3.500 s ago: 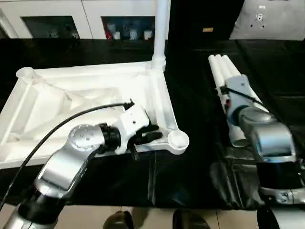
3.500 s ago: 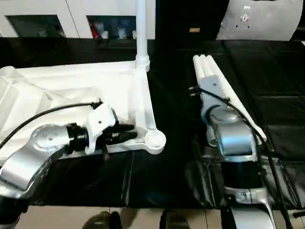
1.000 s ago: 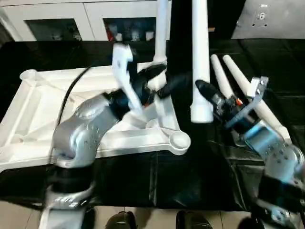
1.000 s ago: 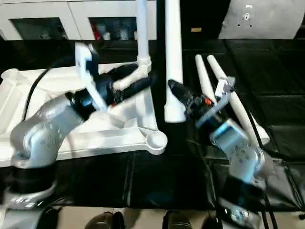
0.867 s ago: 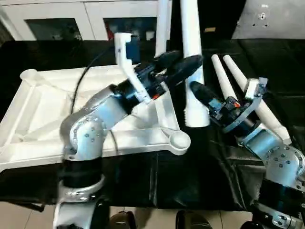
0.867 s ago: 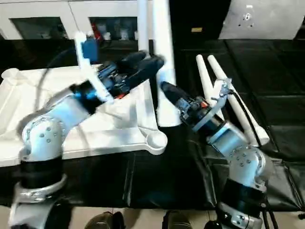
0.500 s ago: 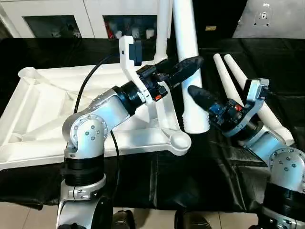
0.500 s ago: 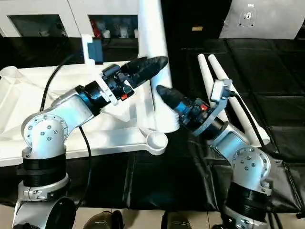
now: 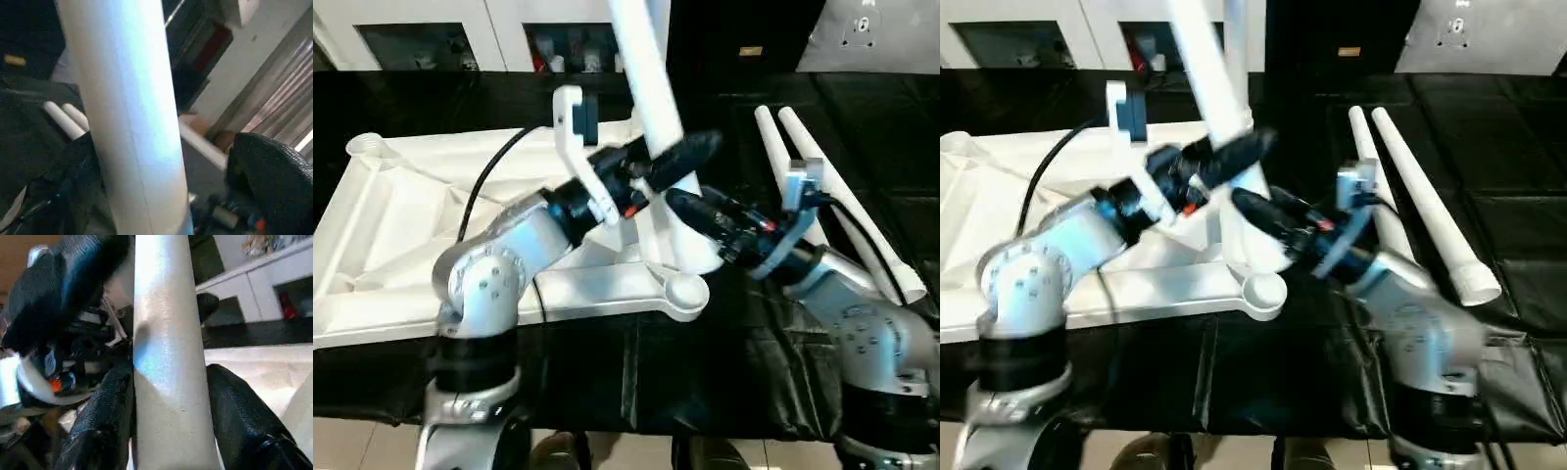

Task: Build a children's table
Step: Pick table leg

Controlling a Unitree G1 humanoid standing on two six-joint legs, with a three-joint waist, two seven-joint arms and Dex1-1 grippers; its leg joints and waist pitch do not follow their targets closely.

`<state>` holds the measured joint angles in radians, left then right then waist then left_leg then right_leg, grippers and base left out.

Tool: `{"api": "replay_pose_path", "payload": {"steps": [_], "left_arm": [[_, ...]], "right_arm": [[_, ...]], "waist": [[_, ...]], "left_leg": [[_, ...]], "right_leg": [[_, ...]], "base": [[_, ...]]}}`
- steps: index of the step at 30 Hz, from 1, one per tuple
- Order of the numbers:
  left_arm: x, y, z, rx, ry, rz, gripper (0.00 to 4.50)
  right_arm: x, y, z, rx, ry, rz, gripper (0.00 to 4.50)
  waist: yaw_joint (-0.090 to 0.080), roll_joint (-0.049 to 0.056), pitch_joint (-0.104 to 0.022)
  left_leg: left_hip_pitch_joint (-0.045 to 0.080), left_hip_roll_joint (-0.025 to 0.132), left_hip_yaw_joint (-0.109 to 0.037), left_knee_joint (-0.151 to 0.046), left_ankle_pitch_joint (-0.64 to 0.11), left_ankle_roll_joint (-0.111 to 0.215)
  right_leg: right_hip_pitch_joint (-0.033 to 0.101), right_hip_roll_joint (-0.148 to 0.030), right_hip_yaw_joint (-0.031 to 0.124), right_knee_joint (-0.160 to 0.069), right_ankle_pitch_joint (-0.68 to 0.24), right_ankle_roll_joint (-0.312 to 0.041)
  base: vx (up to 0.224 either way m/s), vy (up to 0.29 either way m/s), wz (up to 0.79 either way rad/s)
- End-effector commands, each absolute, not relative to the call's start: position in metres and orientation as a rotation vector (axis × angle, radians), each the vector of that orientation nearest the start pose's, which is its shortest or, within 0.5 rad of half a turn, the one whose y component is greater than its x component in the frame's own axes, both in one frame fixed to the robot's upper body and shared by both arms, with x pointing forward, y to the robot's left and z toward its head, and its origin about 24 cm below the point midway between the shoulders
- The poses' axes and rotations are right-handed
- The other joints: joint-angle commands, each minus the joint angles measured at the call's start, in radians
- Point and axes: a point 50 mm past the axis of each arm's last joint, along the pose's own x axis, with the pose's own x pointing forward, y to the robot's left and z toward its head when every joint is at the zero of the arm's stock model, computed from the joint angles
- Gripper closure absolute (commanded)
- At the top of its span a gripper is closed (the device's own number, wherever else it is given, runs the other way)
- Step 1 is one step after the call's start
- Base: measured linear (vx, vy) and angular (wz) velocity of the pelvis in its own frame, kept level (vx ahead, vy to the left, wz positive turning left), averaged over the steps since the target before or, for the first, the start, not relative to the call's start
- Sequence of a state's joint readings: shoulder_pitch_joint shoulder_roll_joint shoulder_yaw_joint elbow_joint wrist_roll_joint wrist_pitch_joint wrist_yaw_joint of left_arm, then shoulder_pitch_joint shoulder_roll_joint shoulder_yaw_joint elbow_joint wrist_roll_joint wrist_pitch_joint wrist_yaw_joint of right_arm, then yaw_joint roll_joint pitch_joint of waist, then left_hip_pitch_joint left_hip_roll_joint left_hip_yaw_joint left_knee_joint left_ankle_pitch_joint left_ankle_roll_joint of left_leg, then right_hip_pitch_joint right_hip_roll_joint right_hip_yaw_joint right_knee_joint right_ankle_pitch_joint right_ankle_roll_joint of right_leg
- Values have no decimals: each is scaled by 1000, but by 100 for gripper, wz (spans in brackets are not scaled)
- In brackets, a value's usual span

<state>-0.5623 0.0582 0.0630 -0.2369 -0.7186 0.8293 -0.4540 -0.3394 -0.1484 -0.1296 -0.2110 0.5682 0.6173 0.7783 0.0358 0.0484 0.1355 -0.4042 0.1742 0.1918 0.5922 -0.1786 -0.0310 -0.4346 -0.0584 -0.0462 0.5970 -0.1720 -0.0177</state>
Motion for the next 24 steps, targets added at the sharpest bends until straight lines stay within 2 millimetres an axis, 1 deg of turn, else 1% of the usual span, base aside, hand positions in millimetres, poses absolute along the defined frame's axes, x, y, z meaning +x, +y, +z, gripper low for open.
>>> {"api": "replay_pose_path", "payload": {"steps": [1,2,3,8,12,13,15,17,20,21,24], "left_arm": [[282,65,199,-407,-91,-1077,36],[281,67,199,-380,-120,-1073,36],[280,67,199,-376,-125,-1073,36],[276,70,200,-325,-186,-1072,36],[273,71,194,-269,-213,-1078,36],[273,71,193,-269,-216,-1076,36],[272,72,190,-251,-234,-1072,36],[272,73,189,-240,-230,-1071,36],[275,75,182,-169,-235,-1049,36],[277,77,180,-150,-237,-1036,36],[282,80,176,-99,-223,-1012,36]], "right_arm": [[279,-120,135,303,-75,981,264],[279,-118,130,280,-70,972,264],[279,-118,129,277,-70,970,264],[277,-115,121,240,-68,956,264],[277,-114,114,232,-77,940,264],[277,-114,113,233,-79,940,264],[276,-113,111,229,-85,942,264],[276,-112,111,228,-85,945,264],[274,-111,109,223,-85,959,264],[273,-110,108,220,-84,965,264],[272,-110,106,214,-83,973,264]], "waist": [[1,-15,-85],[0,-17,-84],[0,-15,-83],[-2,-16,-83],[-5,-16,-81],[-5,-14,-82],[-5,-16,-83],[-5,-14,-84],[-5,-14,-82],[-6,-14,-81],[-5,-13,-82]], "left_leg": [[21,47,-22,-50,-10,134],[21,46,-21,-50,-13,133],[21,47,-22,-52,-21,130],[20,45,-22,-52,-38,127],[20,47,-23,-54,-51,129],[21,47,-22,-53,-48,126],[20,47,-22,-53,-43,130],[21,47,-22,-53,-40,134],[22,48,-23,-53,-47,136],[22,48,-22,-53,-58,132],[23,47,-22,-53,-66,122]], "right_leg": [[68,-70,40,-60,-133,-207],[67,-70,41,-61,-131,-208],[68,-71,42,-62,-133,-210],[71,-71,43,-59,-128,-215],[69,-70,42,-62,-140,-213],[70,-70,43,-59,-132,-216],[71,-70,44,-59,-117,-219],[70,-69,44,-56,-104,-222],[69,-69,44,-56,-109,-222],[68,-70,44,-58,-125,-218],[69,-69,45,-58,-132,-215]], "base": [[0,0,0],[0,0,0],[0,0,0],[0,0,0],[0,0,0],[0,0,0],[0,0,0],[0,0,0],[0,0,0],[0,0,0],[0,0,0]]}}
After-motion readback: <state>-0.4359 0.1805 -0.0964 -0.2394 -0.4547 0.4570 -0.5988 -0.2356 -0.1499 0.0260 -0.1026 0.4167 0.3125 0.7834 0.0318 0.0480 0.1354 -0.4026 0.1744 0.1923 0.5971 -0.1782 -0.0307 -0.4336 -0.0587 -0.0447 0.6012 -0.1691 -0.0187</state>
